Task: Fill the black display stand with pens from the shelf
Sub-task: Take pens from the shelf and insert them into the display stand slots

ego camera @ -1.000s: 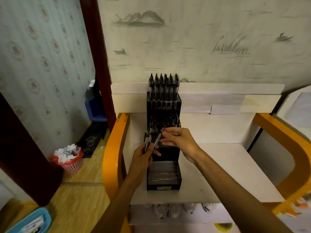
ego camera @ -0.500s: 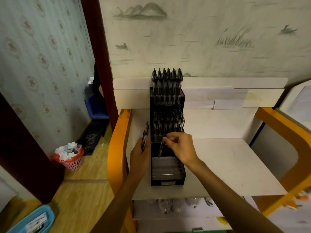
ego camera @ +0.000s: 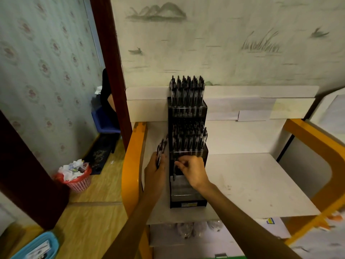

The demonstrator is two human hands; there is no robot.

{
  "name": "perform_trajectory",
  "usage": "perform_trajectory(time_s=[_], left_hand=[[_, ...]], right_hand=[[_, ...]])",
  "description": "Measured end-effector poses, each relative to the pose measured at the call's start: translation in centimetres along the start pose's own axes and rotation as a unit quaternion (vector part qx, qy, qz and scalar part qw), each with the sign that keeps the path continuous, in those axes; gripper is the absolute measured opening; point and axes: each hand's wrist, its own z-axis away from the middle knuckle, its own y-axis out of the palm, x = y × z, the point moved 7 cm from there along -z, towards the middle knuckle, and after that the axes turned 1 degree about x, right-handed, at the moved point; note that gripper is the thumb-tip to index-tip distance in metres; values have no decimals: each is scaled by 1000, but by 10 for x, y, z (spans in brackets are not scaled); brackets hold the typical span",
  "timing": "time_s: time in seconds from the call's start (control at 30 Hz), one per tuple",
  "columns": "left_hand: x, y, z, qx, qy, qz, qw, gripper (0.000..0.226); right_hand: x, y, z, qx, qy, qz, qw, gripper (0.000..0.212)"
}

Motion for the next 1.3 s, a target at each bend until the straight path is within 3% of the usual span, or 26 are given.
perform_trajectory(time_s=[0.33, 0.53, 0.6, 0.67, 0.87, 1.1, 1.3], left_hand=[[5, 10, -3, 38, -19, 66, 997, 19], [6, 10, -1, 46, -25, 77, 996, 26], [8, 10, -1, 51, -31, 84, 995, 26], [9, 10, -1, 50, -40, 102, 993, 25], [17, 17, 0, 75, -49, 88, 992, 30], [18, 22, 5, 118, -82, 121, 982, 32], [16, 13, 5, 93, -65, 79, 990, 27]], right_hand=[[-26, 28, 4, 39, 63, 71, 995, 18], [-25, 20, 1, 67, 66, 94, 991, 32], [-18, 10, 0, 61, 66, 52, 995, 27], [-10, 0, -2, 48, 82, -61, 994, 18], [11, -16, -7, 42, 107, -324, 939, 19], [9, -17, -2, 53, 118, -428, 895, 21], [4, -29, -4, -7, 93, -389, 916, 18]])
